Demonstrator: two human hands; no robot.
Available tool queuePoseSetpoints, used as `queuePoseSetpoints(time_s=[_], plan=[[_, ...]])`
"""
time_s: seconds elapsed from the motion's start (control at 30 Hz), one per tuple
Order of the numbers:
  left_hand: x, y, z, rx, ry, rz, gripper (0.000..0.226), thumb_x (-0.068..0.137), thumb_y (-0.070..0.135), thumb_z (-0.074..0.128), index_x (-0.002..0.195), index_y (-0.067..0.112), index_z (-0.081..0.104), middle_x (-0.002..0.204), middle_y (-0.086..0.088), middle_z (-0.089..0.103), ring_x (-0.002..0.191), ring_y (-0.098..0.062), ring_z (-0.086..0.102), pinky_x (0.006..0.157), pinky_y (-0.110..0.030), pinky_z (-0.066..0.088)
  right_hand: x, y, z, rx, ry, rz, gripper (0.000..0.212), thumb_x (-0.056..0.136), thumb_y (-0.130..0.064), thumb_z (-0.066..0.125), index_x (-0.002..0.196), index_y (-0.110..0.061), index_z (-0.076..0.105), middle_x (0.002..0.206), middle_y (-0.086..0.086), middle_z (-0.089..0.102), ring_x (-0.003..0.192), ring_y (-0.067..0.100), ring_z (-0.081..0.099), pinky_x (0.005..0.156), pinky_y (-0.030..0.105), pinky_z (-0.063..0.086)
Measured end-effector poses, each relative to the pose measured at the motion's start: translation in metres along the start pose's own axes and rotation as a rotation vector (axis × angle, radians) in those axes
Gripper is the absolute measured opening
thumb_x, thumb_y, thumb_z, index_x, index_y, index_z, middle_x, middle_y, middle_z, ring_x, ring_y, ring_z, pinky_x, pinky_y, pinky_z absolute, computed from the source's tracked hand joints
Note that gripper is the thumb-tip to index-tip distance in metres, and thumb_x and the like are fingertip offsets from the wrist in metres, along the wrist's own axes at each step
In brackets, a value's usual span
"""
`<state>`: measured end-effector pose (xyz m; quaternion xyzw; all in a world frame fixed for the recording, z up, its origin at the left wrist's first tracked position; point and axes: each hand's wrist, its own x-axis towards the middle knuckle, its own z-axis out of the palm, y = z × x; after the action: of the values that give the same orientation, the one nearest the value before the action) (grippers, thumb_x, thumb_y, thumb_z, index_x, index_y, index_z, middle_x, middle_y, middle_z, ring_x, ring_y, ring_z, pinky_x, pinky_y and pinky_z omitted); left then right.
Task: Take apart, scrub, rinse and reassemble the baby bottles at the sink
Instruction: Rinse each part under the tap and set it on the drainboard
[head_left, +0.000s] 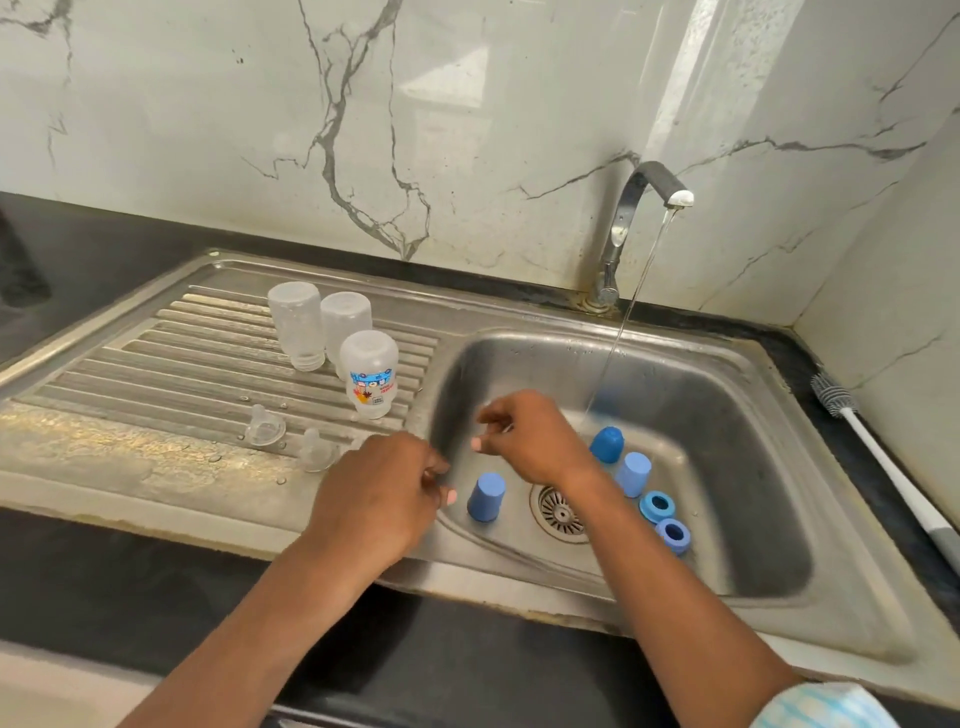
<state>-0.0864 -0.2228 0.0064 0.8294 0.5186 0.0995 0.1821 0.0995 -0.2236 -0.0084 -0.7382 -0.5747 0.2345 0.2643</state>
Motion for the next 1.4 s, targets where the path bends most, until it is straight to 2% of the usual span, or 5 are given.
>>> queuePoseSetpoints(time_s=[0.33, 0.73, 0.9, 1.03, 1.4], plan=[[0.081, 0.085, 0.059, 0.093, -0.177, 0.230, 0.035, 0.089, 0.036, 0.070, 0.123, 0.027, 0.063, 0.127, -0.001, 0.062, 0.120, -0.026, 0.057, 0.095, -0.034, 0.044, 0.008, 0.123, -0.036, -0.748, -0.454, 0.410, 0.031, 0.083, -0.030, 0.078, 0.105, -0.011, 0.068, 0.103, 0.004, 0.071, 0.089, 0.021, 0.065, 0.084, 0.032, 0.051], [0.132, 0.112, 0.120, 0.108, -0.320, 0.217, 0.034, 0.091, 0.040, 0.065, 0.120, 0.021, 0.063, 0.124, -0.001, 0.063, 0.113, -0.024, 0.060, 0.091, -0.034, 0.049, 0.004, 0.149, -0.016, -0.777, -0.790, 0.557, 0.030, 0.086, -0.037, 0.074, 0.086, -0.009, 0.063, 0.115, 0.012, 0.068, 0.078, 0.022, 0.060, 0.079, 0.031, 0.047], [0.161, 0.116, 0.133, -0.168, -0.288, 0.122, 0.036, 0.090, 0.033, 0.064, 0.125, 0.025, 0.064, 0.127, -0.001, 0.065, 0.117, -0.023, 0.061, 0.098, -0.033, 0.049, 0.037, 0.171, -0.056, 0.110, -0.189, 0.594, 0.037, 0.086, -0.014, 0.075, 0.119, -0.008, 0.059, 0.088, 0.013, 0.067, 0.065, 0.019, 0.062, 0.056, 0.030, 0.053], [0.180, 0.128, 0.139, -0.494, -0.266, 0.099, 0.060, 0.091, 0.022, 0.065, 0.147, 0.015, 0.043, 0.139, -0.008, 0.057, 0.121, -0.028, 0.059, 0.098, -0.035, 0.048, 0.060, 0.172, -0.077, 0.489, 0.264, 0.372, 0.045, 0.090, -0.003, 0.066, 0.134, -0.004, 0.054, 0.119, 0.012, 0.065, 0.100, 0.024, 0.067, 0.067, 0.023, 0.056], [0.221, 0.141, 0.158, -0.814, 0.061, 0.205, 0.050, 0.083, -0.001, 0.072, 0.130, 0.014, 0.062, 0.117, -0.003, 0.065, 0.108, -0.016, 0.063, 0.097, -0.031, 0.052, 0.099, 0.169, -0.069, 0.620, 0.407, 0.277, 0.028, 0.091, 0.002, 0.054, 0.098, -0.019, 0.070, 0.097, 0.007, 0.074, 0.092, 0.022, 0.071, 0.083, 0.034, 0.060]])
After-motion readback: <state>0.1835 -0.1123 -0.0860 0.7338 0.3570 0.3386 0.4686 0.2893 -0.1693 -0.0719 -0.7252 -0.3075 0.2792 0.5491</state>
